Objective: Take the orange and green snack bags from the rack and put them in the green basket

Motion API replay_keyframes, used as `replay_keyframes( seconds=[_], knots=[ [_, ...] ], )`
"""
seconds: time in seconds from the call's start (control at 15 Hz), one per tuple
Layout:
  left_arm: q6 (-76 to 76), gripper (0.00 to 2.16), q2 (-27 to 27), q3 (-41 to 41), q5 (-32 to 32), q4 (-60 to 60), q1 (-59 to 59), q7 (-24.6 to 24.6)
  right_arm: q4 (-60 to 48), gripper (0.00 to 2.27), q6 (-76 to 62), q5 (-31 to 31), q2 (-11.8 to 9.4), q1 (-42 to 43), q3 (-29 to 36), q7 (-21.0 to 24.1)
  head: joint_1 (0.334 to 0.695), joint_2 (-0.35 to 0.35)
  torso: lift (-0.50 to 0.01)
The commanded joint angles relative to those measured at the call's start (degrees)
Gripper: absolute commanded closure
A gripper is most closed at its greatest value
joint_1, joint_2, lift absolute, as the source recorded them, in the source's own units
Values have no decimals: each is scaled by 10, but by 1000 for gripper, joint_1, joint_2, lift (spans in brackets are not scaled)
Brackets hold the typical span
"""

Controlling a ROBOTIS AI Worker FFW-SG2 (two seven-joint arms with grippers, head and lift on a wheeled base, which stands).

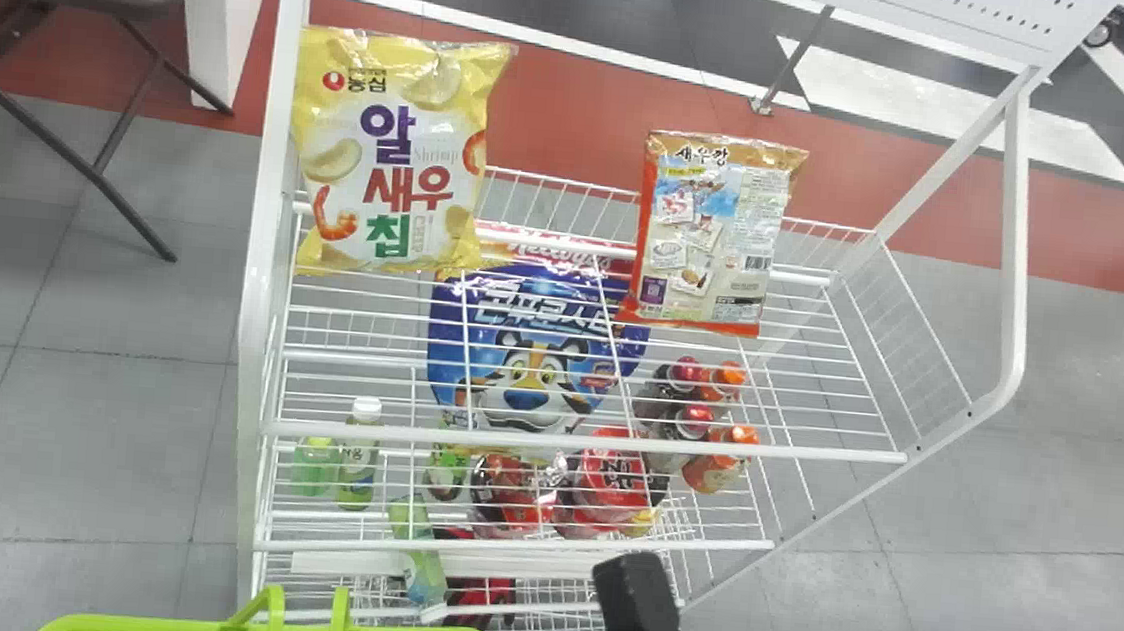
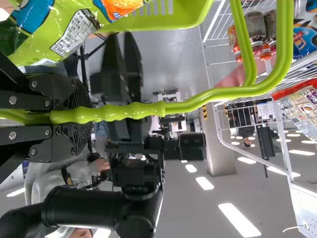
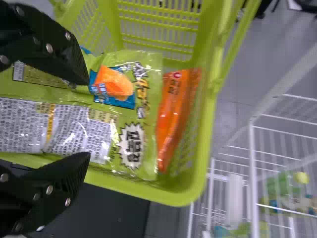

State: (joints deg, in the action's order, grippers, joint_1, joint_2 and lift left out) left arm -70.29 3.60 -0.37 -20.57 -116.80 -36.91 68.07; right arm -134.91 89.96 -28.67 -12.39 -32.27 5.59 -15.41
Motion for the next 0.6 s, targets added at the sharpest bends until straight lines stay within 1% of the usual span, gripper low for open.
replay_keyframes(
  seconds=[0.0, 0.07, 0.13, 0.2, 0.33, 0.4, 0.53],
  knots=[
    [0, 2148, 0, -1, 0, 0, 0, 0, -32, 66, 1, -21, 5, -1, 42, -5, 695, -350, 0],
    [0, 2145, 0, -1, 0, 0, 0, 0, -46, 66, 1, -30, 10, -1, 64, -15, 695, -350, 0],
    [0, 2145, 0, -1, 0, 0, 0, 0, -60, 66, 1, -33, 19, 0, 89, -29, 695, -350, 0],
    [0, 2148, 0, -1, 0, 0, 0, -2, -70, 66, -40, -33, 25, 0, 108, -42, 695, -350, 0],
    [2, 2148, -1, -7, 2, 5, 5, -4, -76, 66, -172, -24, 26, 0, 114, -43, 695, -350, 0],
    [2, 2148, -1, -9, 3, 7, 6, -5, -77, 66, -257, -10, 32, -2, 113, -43, 695, -350, 0],
    [7, 2148, -1, -10, 4, 11, 7, -4, -67, 66, -431, 44, 44, -5, 96, -39, 695, -350, 0]
  ],
)
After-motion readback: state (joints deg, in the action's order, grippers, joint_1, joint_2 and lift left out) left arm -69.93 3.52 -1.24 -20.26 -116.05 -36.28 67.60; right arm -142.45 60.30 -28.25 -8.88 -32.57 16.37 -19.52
